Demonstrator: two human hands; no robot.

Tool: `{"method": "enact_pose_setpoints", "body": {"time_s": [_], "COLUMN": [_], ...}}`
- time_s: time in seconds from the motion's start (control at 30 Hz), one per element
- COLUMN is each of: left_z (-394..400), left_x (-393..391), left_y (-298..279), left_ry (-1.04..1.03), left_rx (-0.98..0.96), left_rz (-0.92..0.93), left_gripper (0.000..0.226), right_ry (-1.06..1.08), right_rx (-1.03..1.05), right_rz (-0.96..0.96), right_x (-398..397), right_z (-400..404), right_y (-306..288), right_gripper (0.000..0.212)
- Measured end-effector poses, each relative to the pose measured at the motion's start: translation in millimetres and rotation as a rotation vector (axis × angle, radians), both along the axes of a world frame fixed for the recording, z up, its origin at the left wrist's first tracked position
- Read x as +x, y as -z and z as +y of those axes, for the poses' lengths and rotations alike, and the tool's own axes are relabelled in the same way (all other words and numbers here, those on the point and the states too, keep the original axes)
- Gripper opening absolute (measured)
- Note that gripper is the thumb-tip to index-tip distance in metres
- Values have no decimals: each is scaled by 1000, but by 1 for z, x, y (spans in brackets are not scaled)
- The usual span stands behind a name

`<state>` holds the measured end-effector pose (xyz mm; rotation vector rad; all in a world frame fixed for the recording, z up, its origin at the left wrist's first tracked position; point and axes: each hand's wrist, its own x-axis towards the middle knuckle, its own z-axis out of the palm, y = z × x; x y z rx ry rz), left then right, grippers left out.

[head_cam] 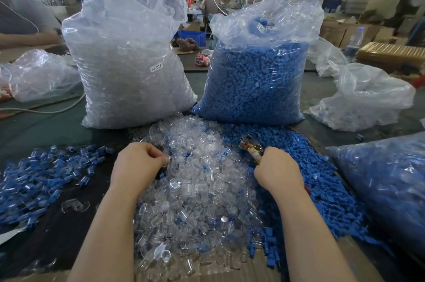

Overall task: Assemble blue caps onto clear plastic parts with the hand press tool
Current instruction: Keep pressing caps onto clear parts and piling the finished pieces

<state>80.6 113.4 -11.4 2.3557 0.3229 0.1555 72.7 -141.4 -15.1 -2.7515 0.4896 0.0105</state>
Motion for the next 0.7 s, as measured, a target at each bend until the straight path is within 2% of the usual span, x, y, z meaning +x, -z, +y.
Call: {"method": "enact_pose_setpoints", "body": {"time_s": [0.13,0.37,0.7], "left_z": [-21,-55,-65], "left_x": [0,-3,-8], "left_y": [-9,-16,-20], "left_ry": [18,125,159], "left_rx": [-279,-683,-775], "left_rz": [-115,-75,-52], "left_gripper": [11,8,10], "right_ry": [36,15,22], "right_rx": [6,20,-2], "right_rz": [27,15,1], "right_x": [1,0,-1], "right_z": [-3,-4,-6], "right_y": [-2,0,-1], "right_gripper": [21,21,25]}}
